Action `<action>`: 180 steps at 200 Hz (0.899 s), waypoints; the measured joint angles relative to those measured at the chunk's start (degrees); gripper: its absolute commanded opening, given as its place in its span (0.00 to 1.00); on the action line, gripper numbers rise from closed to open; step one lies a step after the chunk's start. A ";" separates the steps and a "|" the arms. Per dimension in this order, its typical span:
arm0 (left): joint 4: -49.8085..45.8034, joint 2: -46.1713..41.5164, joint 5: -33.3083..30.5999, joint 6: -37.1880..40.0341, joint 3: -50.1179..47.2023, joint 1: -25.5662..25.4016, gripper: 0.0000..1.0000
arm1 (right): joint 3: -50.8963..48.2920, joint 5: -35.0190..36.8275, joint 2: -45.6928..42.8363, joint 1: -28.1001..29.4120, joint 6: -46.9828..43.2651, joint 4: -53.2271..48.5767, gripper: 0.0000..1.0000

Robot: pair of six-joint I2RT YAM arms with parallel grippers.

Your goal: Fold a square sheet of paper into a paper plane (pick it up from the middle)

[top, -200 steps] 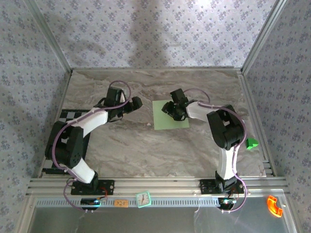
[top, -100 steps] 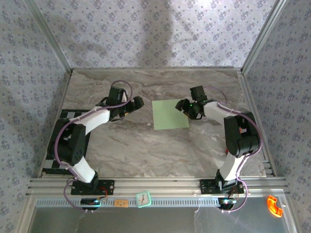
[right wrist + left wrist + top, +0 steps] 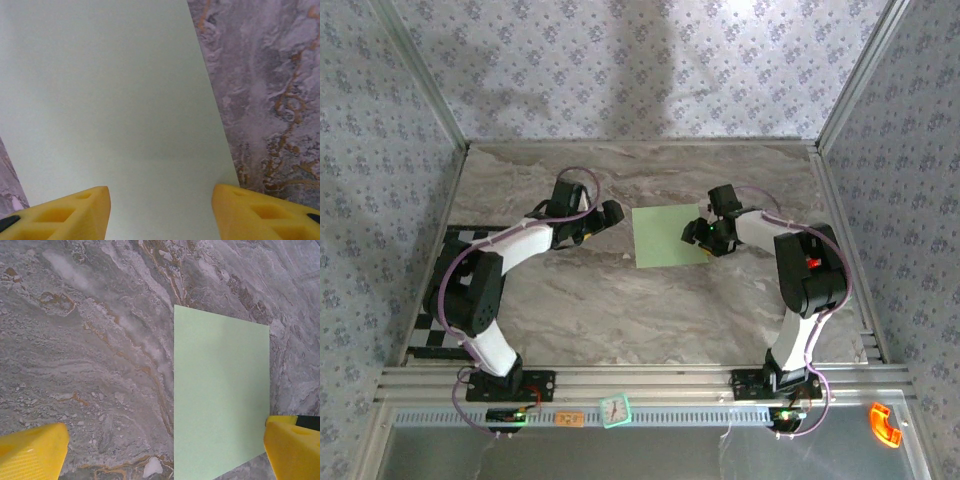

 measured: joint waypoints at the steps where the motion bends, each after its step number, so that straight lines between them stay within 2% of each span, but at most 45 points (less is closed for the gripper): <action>1: 0.00 0.00 0.00 0.02 0.00 0.00 1.00 | 0.04 0.07 0.00 0.04 0.00 0.02 0.59; 64: 0.20 1.14 0.22 -0.42 0.00 -0.85 1.00 | 0.07 3.91 0.66 3.02 3.30 2.12 0.58; 134: 0.09 2.10 0.66 -1.03 0.35 -0.96 1.00 | -2.99 10.93 -0.52 12.70 22.71 9.33 0.56; 180: -2.78 4.55 0.55 -0.90 4.66 -2.14 1.00 | -5.40 9.60 -3.48 12.61 25.14 10.97 0.64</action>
